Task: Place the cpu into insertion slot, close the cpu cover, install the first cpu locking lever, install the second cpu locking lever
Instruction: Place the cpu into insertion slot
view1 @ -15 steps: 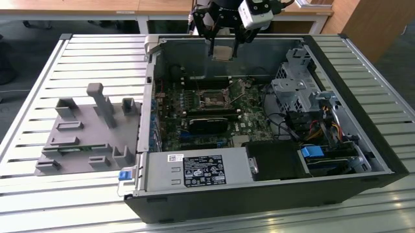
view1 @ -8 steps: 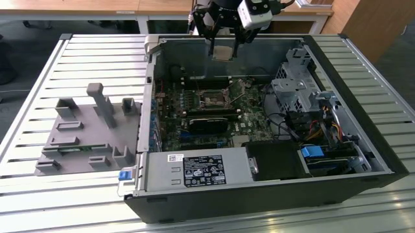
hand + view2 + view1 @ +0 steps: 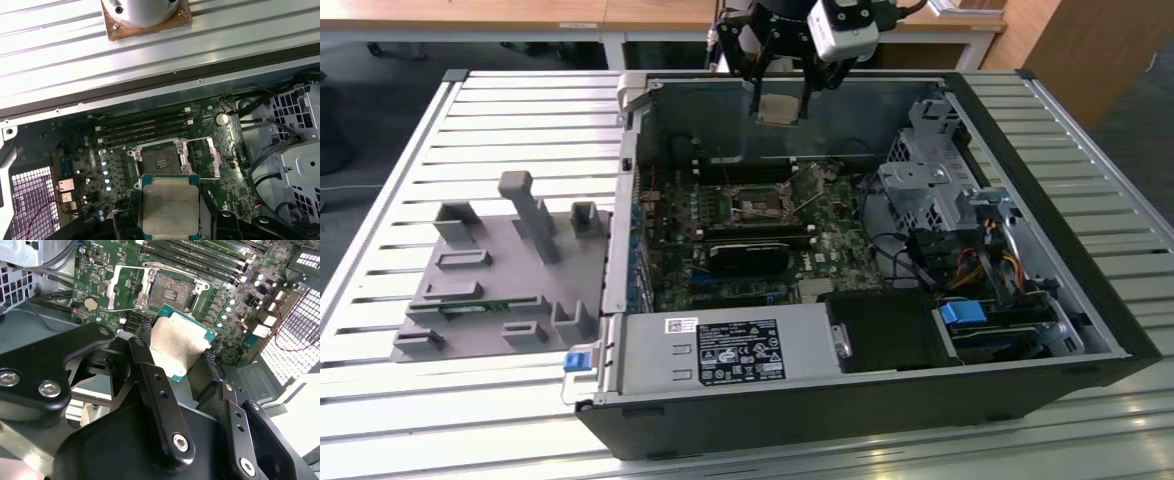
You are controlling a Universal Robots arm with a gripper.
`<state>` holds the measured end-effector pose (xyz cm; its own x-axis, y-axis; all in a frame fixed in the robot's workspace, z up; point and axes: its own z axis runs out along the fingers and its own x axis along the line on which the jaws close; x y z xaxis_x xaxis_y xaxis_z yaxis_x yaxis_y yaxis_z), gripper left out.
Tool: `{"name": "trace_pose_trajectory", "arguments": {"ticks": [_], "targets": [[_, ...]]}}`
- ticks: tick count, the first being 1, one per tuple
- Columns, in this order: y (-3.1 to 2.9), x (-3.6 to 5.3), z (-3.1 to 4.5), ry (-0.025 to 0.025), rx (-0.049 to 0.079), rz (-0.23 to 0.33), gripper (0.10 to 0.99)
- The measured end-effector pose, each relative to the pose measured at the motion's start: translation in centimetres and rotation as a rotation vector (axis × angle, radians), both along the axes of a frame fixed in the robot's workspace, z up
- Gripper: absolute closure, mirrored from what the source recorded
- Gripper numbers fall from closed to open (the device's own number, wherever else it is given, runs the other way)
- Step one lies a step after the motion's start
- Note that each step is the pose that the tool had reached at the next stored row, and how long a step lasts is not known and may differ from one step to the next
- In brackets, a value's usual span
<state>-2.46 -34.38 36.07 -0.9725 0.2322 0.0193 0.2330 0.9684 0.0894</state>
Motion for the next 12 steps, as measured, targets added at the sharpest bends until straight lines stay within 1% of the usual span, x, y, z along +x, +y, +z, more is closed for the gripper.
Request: {"name": "trace_pose_trajectory", "arguments": {"ticks": [12], "targets": [[0.00,0.00,0.00,0.0000,0.000,-0.029,0.545]]}}
